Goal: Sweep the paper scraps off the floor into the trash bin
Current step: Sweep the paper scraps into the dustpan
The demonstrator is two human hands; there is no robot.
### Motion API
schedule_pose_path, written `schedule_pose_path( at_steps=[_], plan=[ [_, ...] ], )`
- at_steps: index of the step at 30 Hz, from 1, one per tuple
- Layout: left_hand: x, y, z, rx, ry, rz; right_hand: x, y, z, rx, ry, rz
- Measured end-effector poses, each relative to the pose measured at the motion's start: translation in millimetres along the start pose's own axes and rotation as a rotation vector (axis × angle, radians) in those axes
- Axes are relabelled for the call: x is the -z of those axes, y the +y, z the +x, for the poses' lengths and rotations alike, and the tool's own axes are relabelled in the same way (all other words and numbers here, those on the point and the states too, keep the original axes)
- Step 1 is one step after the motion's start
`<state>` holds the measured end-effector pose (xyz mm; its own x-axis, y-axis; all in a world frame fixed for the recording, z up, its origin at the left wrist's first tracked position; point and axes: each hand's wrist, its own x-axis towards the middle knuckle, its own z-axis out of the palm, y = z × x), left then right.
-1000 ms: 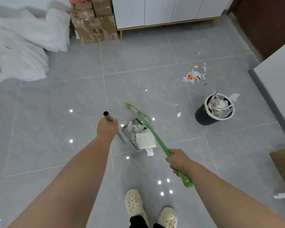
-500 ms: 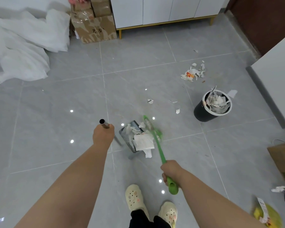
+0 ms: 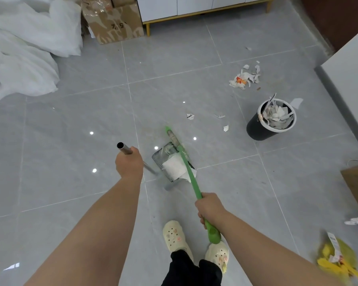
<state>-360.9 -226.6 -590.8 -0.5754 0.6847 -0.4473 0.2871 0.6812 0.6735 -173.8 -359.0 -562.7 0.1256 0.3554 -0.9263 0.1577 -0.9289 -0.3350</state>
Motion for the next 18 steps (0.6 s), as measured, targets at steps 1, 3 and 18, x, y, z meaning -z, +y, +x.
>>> schedule_pose_path(
  at_steps=[1, 3, 18],
  plan=[
    [-1, 1, 0, 0.002, 0.005, 0.003, -1, 1, 0, 0.029, 0.028, -0.027],
    [-4, 4, -1, 0.001, 0.018, 0.006, 1, -3, 2, 0.067, 0.071, -0.053],
    [-8, 14, 3, -0.024, -0.021, 0.073, 23, -58, 34, 0.028, -0.02, -0.572]
  ],
)
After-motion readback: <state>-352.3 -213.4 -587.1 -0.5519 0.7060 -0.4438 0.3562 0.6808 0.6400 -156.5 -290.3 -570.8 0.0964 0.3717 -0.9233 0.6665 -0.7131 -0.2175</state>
